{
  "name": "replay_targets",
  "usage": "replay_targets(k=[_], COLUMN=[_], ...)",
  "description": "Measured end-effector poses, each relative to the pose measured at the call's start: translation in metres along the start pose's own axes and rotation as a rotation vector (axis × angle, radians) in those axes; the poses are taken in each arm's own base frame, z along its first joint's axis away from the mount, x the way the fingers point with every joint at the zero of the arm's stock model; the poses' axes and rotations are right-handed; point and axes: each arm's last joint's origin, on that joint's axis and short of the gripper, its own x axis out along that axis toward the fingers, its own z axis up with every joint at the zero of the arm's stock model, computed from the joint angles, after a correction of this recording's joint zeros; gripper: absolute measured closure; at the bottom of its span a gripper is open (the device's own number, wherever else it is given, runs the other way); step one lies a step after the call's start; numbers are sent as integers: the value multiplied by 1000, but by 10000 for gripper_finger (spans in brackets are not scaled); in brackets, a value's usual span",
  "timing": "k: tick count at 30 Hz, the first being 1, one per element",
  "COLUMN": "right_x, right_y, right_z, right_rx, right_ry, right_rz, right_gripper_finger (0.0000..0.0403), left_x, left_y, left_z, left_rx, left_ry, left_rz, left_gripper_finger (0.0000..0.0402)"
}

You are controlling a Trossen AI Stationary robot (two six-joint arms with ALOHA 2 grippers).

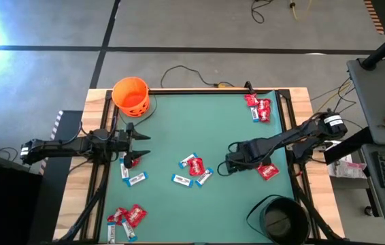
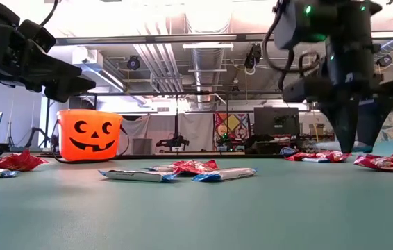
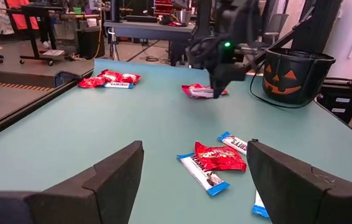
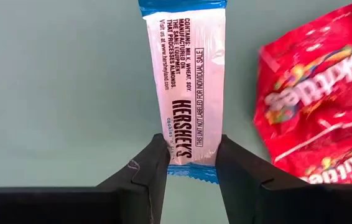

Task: Sort candy by brand, put in halloween buckets
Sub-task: Put the white chocolate into the black bucket

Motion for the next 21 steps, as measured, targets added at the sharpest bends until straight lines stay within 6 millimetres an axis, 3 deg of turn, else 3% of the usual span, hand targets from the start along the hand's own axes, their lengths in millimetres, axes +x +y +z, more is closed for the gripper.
replay_targets(k=[5, 8, 14, 21], right_x=[-15, -34, -99, -162], right_y=[10, 19, 26, 3], right_z=[-28, -53, -107, -179], right_rx=[-113, -180, -240, -325], right_ry=[12, 1, 67, 312], right_rz=[58, 124, 243, 348], right_gripper_finger=[288, 295, 292, 296], left_x=[0, 0, 0, 0], left_y=[0, 0, 0, 0], left_z=[0, 0, 0, 0], left_rx=[0, 0, 0, 0], left_ry=[1, 0, 0, 0], left_rz=[0, 0, 0, 0], left_gripper_finger=[130, 130, 130, 130])
